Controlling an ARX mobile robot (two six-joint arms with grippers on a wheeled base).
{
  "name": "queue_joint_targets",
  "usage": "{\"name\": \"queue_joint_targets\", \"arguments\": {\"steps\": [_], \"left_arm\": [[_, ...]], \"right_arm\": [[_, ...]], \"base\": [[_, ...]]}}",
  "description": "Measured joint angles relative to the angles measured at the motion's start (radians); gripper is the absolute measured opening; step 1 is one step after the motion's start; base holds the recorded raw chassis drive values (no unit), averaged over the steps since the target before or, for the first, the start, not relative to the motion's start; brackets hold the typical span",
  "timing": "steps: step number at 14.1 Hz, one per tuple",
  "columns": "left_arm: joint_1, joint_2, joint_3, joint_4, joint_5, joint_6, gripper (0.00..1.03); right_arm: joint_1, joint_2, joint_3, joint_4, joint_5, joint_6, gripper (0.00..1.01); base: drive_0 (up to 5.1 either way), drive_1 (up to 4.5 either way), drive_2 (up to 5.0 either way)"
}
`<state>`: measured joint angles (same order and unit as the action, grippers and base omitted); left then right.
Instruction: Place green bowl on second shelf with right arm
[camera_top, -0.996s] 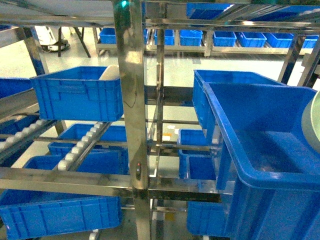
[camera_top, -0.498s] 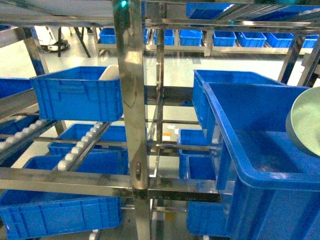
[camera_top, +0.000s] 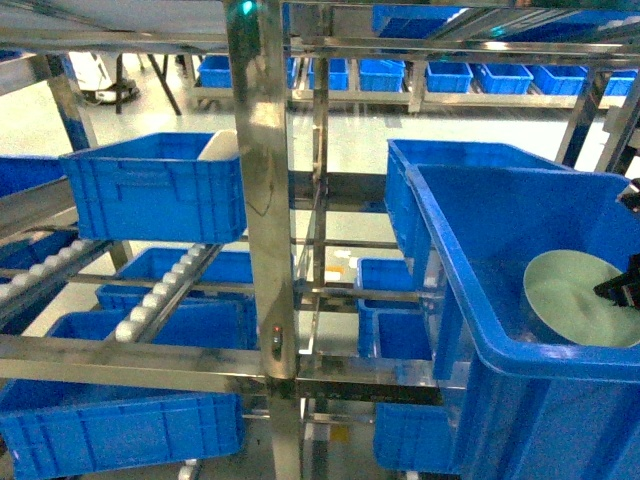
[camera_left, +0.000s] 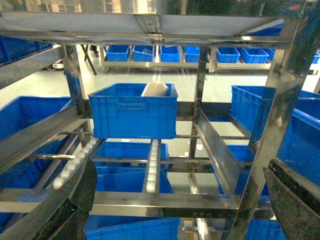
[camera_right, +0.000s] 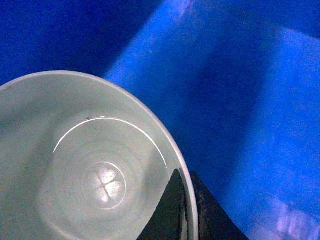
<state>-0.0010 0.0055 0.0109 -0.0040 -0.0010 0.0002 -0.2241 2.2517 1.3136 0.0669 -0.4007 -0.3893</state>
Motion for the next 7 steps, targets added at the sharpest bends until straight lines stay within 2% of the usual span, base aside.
{"name": "queue_joint_targets", "arguments": {"steps": [3,4,5,6,7], "left_arm": [[0.0,0.0,0.0,0.0,0.0,0.0,0.98],[0.0,0.0,0.0,0.0,0.0,0.0,0.98],[0.0,0.0,0.0,0.0,0.0,0.0,0.98],[0.0,0.0,0.0,0.0,0.0,0.0,0.98],[0.0,0.0,0.0,0.0,0.0,0.0,0.98]], "right_arm": [[-0.027,0.108,0.172,-0.169,-0.027,-0.179,0.02],[-0.026,0.123,0.207,-0.188,-0.037,-0.208,0.02],[-0.02,0.124,0.227,-0.2,-0.053,-0.221,0.03],[-0.011,0.123,0.232,-0.184,-0.073,-0.222,0.13],[-0.001,0.122,0.232,-0.179,-0.072,-0.221,0.26]], "base": [[0.0,0.0,0.0],[0.0,0.0,0.0],[0.0,0.0,0.0],[0.0,0.0,0.0],[0.0,0.0,0.0]]}}
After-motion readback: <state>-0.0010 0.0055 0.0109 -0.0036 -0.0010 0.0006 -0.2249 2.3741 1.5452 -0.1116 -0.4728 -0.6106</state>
